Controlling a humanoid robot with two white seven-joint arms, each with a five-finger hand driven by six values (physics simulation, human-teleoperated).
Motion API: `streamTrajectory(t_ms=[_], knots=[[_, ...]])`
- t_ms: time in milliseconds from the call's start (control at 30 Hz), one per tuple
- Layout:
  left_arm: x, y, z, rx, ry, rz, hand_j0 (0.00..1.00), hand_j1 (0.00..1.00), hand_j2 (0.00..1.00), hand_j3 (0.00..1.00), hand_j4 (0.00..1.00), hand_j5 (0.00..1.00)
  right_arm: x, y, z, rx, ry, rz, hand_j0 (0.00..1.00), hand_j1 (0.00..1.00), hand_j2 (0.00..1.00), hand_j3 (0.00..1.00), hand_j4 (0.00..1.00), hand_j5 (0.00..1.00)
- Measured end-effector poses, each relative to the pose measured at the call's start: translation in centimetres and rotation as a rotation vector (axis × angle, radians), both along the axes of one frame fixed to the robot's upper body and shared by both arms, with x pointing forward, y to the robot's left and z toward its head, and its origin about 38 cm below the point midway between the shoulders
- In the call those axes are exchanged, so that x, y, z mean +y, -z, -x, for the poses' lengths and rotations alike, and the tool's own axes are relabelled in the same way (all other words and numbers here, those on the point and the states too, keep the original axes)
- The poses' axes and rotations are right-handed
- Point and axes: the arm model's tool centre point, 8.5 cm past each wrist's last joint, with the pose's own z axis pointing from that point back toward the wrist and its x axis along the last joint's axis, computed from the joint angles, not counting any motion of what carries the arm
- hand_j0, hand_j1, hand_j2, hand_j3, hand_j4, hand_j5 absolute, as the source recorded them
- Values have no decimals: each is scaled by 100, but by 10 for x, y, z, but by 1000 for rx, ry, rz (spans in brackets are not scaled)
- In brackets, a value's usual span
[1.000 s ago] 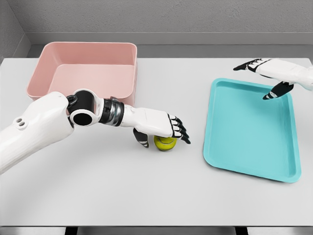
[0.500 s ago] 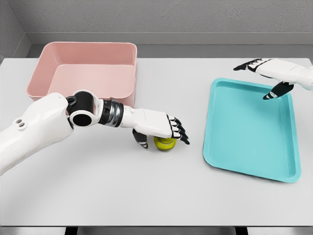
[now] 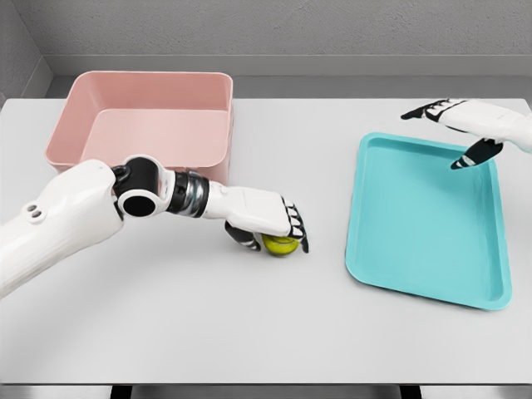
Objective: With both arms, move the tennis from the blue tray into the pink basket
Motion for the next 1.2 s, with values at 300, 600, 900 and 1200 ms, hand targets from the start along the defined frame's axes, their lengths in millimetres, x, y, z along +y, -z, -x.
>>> streamTrajectory(t_ms=[300,600,900,1200], knots=[[2,0,0,2,-3,2,61,61,61,61,61,61,-4,0,0,2,8,3,100,100,100,100,100,100],[3,-1,0,0,-5,2,56,56,56,56,56,56,-1,0,0,0,0,1,100,100,100,100,100,100],[14,-16,-2,-25,-12,15,56,56,56,56,56,56,0,0,0,-1,-1,1,100,100,100,100,100,100],[31,-51,-8,-71,-31,49,56,56,56,56,56,56,-1,0,0,-1,0,2,100,100,100,100,100,100]])
